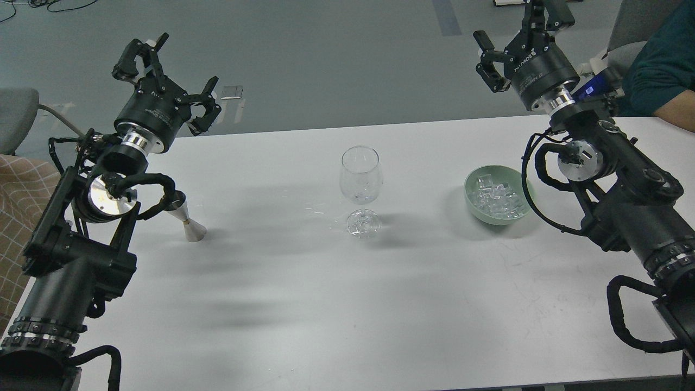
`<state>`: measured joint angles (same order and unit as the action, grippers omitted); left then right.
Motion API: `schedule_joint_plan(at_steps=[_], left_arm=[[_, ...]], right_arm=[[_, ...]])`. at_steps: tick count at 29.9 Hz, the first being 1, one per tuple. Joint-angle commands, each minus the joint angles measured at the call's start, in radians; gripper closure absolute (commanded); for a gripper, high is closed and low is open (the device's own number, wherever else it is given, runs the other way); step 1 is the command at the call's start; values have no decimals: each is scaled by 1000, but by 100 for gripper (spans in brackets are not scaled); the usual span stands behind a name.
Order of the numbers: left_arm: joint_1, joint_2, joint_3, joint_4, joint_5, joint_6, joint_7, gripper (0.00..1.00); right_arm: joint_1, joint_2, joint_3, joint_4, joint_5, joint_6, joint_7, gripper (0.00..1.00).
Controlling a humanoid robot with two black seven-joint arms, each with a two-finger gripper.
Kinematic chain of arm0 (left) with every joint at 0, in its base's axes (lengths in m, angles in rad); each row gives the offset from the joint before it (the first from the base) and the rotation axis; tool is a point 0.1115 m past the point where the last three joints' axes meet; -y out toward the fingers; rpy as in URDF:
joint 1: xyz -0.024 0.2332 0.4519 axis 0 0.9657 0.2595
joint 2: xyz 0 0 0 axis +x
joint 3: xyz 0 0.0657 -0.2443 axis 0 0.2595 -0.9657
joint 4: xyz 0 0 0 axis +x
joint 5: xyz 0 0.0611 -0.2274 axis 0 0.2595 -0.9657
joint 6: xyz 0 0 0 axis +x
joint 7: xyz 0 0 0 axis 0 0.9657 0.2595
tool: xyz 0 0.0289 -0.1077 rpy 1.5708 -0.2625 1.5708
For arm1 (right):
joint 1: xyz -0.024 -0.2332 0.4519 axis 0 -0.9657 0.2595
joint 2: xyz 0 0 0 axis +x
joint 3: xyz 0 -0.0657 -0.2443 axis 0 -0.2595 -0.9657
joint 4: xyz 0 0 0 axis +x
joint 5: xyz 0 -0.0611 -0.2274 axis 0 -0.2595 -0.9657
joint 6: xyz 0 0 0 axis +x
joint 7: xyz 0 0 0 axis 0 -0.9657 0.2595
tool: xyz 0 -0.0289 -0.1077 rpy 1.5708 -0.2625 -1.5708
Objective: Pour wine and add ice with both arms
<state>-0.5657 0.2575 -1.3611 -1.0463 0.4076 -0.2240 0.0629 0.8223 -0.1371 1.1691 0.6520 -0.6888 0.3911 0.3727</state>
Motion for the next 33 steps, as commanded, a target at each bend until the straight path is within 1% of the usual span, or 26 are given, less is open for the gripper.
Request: schedule_joint_plan(at_steps=[1,18,21,23,25,26,27,28,30,31,33], left_arm=[[4,-1,-3,0,-1,0,0,1],[41,8,-10,-44,-3,0,2,1],[105,20,-15,-93,-6,2,8,1],[154,42,-30,-136,-26,6,20,1],[188,57,-52,-167,-64,14,38,1],[220,72,-74,-201,-110,21,60,1],[254,95,-93,-239,-151,29,73,1],[273,112,-104,-259,-168,35,77,1],[349,187,-145,-343,-235,48,81,1],[349,187,-145,-344,-236,48,81,1],[455,242,-200,-424,-327,54,97,2]], right_arm=[[-2,-3,0,0,0,0,0,0],[-2,-1,0,0,-2,0,0,0],[-2,-6,0,0,0,0,-2,0],[-2,-12,0,3,0,0,-2,0],[-3,-15,0,6,0,0,-2,0],[-8,-16,0,11,0,0,-2,0],[-12,-16,0,14,0,0,-2,0],[-15,-16,0,14,0,0,-2,0],[-21,-15,-2,14,0,0,-2,0],[-22,-15,-2,14,0,0,-2,0],[-26,-10,-2,14,0,0,-2,0]])
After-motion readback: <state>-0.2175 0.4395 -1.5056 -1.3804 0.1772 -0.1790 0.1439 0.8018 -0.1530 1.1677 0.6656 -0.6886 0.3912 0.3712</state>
